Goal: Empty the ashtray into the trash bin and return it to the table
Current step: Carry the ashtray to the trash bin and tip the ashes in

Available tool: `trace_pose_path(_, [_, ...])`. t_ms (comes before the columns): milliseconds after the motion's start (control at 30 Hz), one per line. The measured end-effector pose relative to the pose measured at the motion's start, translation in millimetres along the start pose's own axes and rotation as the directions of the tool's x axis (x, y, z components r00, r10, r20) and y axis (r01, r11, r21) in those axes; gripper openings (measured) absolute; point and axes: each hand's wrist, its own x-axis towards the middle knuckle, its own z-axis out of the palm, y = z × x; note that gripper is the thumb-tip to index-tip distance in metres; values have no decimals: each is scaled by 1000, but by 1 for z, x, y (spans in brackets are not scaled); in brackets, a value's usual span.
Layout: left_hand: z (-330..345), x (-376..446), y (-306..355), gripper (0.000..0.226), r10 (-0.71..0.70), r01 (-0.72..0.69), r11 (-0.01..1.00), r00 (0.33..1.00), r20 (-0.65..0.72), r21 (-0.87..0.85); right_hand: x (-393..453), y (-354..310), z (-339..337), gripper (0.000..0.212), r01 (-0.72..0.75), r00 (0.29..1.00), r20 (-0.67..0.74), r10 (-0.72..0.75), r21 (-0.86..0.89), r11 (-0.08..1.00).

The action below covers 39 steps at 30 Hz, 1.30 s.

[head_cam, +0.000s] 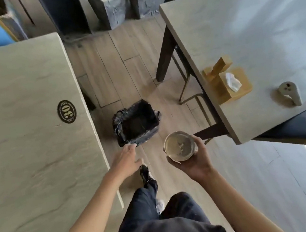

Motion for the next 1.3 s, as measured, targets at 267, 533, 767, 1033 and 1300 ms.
trace_pose_path(267, [9, 92, -18, 67, -196, 197, 976, 980, 20, -93, 103, -42, 24, 85, -85, 996, -42, 82, -57, 995])
trace_pose_path(533, [71, 178, -66, 64, -425, 443, 863, 896, 125, -243, 226, -64, 33, 64, -223, 974, -100, 206, -215, 951])
trace_pose_path(767, [120, 253, -106, 56, -533, 549, 766, 833, 146, -334, 329, -85, 30, 52, -301, 954, -76, 291, -285, 910])
trace_pose_path(1033, [159, 330, -143, 51, -663, 616, 666, 747, 44, -421, 432, -101, 16, 80, -389, 907, 33, 421, -318, 864])
trace_pose_path(1300, [193, 380, -176, 42, -777, 698, 566, 629, -2, -439, 505, -81, 1, 78, -443, 868, 56, 493, -362, 820])
